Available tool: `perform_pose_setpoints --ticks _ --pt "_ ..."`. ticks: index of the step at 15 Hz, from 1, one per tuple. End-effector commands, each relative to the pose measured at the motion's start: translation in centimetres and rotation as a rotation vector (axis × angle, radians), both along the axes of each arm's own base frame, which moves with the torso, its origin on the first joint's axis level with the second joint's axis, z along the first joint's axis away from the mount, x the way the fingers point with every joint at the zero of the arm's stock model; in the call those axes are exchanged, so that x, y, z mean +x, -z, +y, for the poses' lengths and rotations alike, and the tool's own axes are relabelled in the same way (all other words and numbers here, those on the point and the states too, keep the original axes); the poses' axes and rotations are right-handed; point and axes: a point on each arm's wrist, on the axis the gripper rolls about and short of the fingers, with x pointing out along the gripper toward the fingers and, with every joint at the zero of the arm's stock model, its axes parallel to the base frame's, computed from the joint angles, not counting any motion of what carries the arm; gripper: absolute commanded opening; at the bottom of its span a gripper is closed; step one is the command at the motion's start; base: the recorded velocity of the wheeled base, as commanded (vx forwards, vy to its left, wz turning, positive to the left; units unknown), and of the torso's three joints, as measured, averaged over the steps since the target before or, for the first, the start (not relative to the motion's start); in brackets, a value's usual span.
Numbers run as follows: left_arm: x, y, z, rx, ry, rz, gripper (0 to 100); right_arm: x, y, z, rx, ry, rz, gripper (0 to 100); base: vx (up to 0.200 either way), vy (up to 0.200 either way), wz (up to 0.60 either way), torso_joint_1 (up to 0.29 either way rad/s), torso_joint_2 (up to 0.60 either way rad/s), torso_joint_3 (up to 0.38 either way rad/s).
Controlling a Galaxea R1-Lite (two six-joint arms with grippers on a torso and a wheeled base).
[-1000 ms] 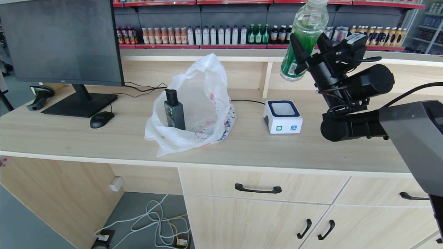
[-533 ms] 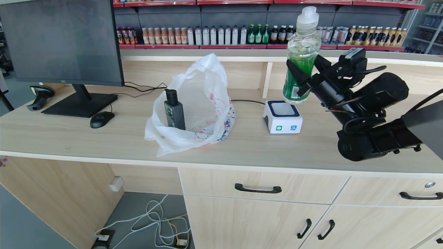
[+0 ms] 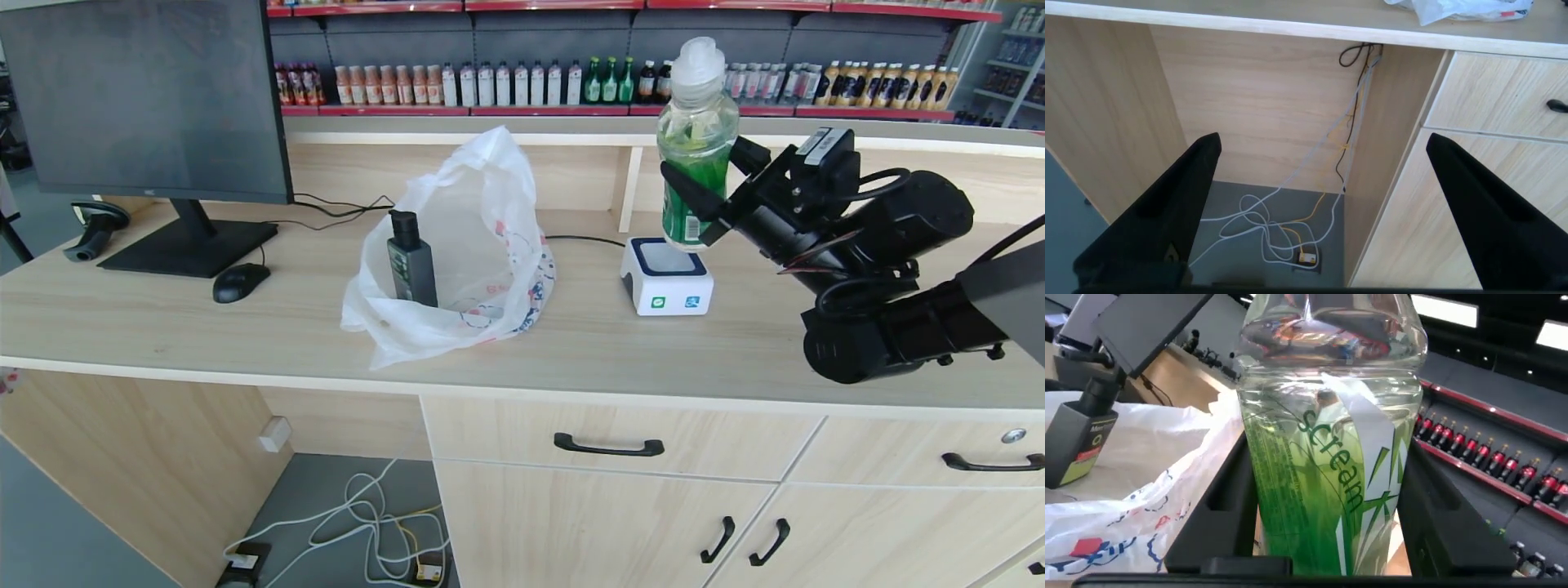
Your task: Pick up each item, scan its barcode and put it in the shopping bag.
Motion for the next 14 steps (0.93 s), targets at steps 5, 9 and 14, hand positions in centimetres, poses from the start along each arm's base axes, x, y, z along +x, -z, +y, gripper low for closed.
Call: perform_pose_setpoints --ticks 5,9,14 --pt "0.0 0.0 0.0 0.0 0.001 -0.001 100 3.3 -0.7 0.3 -0.063 -0.059 -0.16 0 0.0 0.0 0.0 0.0 0.0 0.0" --pt "0.0 0.0 0.0 0.0 -0.001 0.001 100 4.3 1.2 0.1 -0.146 -0.101 -0.163 0 0.0 0.0 0.0 0.0 0.0 0.0" --pt "0.0 0.0 0.0 0.0 -0.001 0.001 100 4.8 2.0 -0.8 -0.236 -0.132 -0.195 0 0.0 0.0 0.0 0.0 0.0 0.0"
